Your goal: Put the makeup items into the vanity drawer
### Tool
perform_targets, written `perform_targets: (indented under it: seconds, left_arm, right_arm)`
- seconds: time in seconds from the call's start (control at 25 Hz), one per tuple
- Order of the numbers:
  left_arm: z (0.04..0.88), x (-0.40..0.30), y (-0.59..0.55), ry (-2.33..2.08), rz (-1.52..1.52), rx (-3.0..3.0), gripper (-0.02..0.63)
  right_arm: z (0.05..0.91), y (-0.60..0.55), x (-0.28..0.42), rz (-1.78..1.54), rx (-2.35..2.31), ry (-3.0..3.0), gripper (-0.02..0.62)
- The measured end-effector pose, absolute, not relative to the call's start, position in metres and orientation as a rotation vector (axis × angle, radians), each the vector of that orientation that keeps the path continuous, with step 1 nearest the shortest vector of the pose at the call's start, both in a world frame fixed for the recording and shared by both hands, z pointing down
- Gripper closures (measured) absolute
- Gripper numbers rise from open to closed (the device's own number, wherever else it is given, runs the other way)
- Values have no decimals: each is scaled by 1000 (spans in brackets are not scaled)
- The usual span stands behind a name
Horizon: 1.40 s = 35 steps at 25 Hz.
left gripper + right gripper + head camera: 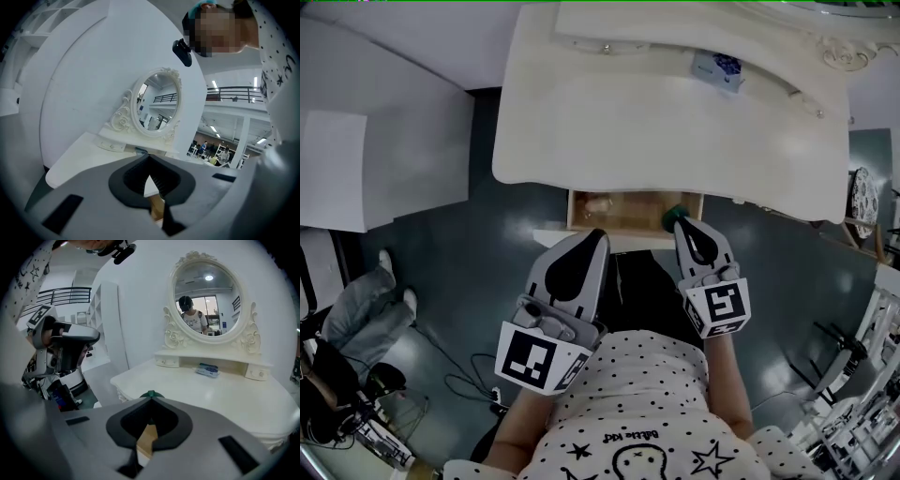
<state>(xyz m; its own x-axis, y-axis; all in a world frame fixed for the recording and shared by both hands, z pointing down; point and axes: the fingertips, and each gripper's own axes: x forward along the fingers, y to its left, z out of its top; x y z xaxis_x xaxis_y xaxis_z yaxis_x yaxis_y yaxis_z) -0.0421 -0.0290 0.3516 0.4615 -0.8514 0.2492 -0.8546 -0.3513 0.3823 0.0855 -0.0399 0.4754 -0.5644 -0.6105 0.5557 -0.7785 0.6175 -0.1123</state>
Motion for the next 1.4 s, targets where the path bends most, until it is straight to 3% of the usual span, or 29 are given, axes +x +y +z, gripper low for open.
perform_targets:
  seconds: [0.68, 1.4]
  left_arm:
    - [383, -40, -22, -1431, 22, 2169, 609]
    - [384, -59, -17, -1537, -16, 2073, 609]
  right_arm:
    - [589, -40, 63, 422, 780, -2231, 586]
    - [643, -48, 51, 315, 528, -2077, 586]
